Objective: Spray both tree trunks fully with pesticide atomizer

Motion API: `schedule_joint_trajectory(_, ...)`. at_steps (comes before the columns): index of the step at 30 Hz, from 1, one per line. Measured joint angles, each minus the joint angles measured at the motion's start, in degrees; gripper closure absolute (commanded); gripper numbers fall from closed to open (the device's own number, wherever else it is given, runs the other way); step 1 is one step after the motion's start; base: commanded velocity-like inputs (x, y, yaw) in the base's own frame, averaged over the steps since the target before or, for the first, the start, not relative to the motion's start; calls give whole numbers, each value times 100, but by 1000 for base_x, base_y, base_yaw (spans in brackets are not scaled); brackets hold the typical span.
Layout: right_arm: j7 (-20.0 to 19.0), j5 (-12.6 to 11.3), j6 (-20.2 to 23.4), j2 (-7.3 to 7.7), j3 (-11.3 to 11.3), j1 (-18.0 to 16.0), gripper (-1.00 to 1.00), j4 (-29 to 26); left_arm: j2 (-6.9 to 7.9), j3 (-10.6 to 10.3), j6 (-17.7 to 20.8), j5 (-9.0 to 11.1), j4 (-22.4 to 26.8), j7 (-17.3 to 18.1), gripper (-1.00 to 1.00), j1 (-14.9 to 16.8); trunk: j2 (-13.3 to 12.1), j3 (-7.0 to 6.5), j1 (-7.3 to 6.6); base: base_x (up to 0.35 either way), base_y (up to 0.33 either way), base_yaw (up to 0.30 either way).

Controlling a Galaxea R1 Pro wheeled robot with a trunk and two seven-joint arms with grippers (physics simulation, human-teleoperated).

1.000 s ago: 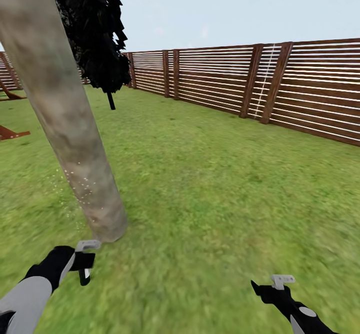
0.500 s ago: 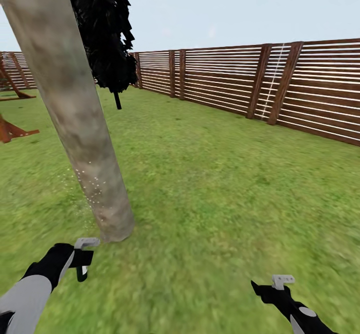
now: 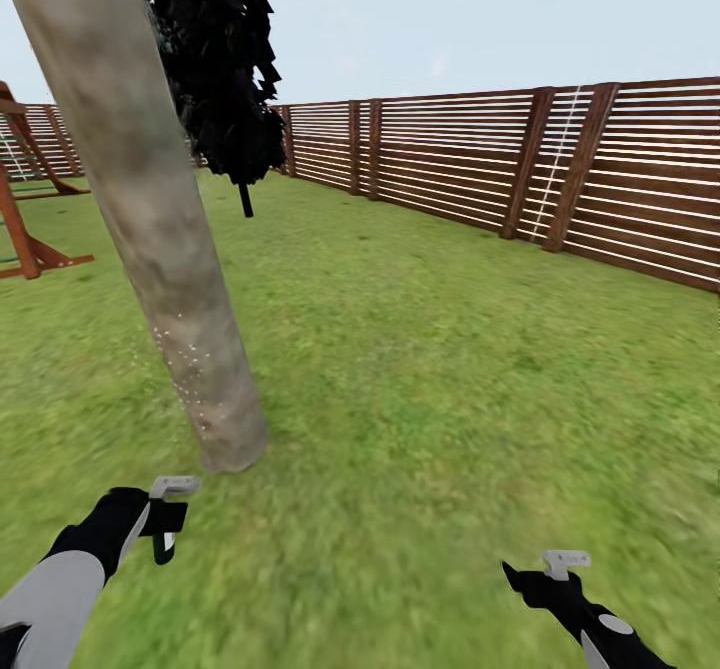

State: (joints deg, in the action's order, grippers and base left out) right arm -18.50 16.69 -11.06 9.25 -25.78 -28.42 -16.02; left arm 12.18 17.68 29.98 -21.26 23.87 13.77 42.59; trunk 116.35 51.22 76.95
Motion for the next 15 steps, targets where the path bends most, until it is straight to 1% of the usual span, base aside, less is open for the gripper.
schedule_joint_trajectory(4,0,0,-4,0,0,0,-100,-3,0,-2,1,7,1,-1,100,0,0,0,-1,227,-198,27)
schedule_joint_trajectory(10,1,0,-4,-1,0,-2,-100,-1,1,-1,3,8,3,0,100,-2,0,0,-1,230,-194,254)
schedule_joint_trajectory(15,1,1,-4,-1,0,-2,-100,-1,-5,-2,2,9,-2,0,100,-2,0,0,0,166,-231,277)
